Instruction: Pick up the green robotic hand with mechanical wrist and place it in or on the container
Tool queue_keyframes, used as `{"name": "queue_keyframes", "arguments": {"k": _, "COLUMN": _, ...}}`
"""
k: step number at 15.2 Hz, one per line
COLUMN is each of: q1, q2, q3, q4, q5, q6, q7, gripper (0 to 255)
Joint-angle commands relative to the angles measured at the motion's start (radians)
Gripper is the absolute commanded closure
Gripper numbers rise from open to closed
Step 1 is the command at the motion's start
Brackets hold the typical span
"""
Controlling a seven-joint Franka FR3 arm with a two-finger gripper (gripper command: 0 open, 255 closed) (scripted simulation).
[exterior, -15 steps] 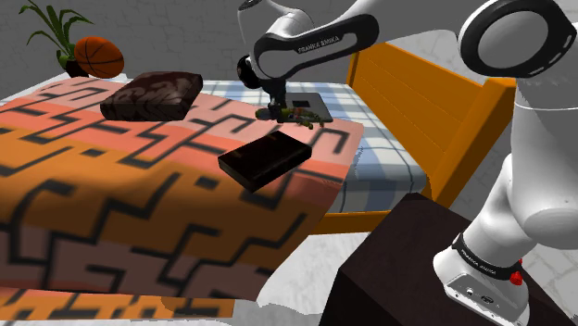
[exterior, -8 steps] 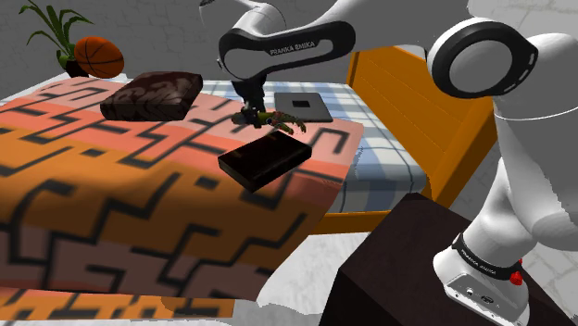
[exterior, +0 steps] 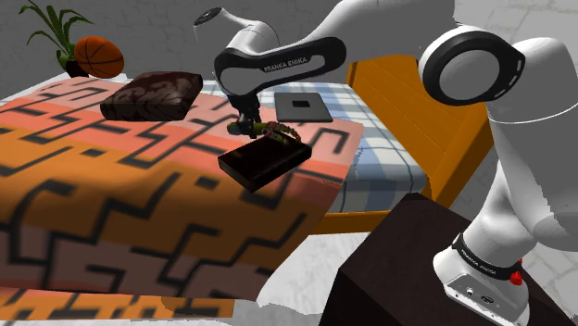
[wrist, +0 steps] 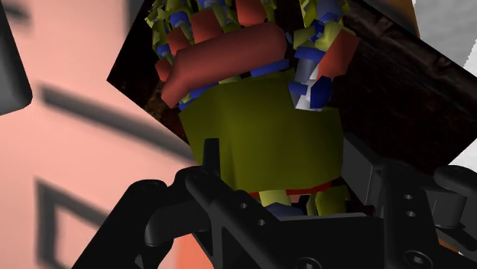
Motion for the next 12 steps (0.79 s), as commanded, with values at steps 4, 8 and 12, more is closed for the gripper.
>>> {"name": "queue_keyframes", "arguments": {"k": 4, "q1": -0.003, "q2": 0.004, "q3": 0.0, "q4": -0.057, "q5": -0.004, "q6": 0.059, "q7": 0.02, "gripper": 255}}
{"name": "queue_keyframes", "arguments": {"k": 8, "q1": -0.005, "q2": 0.017, "q3": -0.001, "q4": -0.089, "q5": -0.008, "q6": 0.101, "q7": 0.035, "gripper": 255}}
{"name": "queue_keyframes", "arguments": {"k": 12, "q1": -0.006, "q2": 0.028, "q3": -0.002, "q4": -0.108, "q5": -0.011, "q6": 0.13, "q7": 0.045, "gripper": 255}}
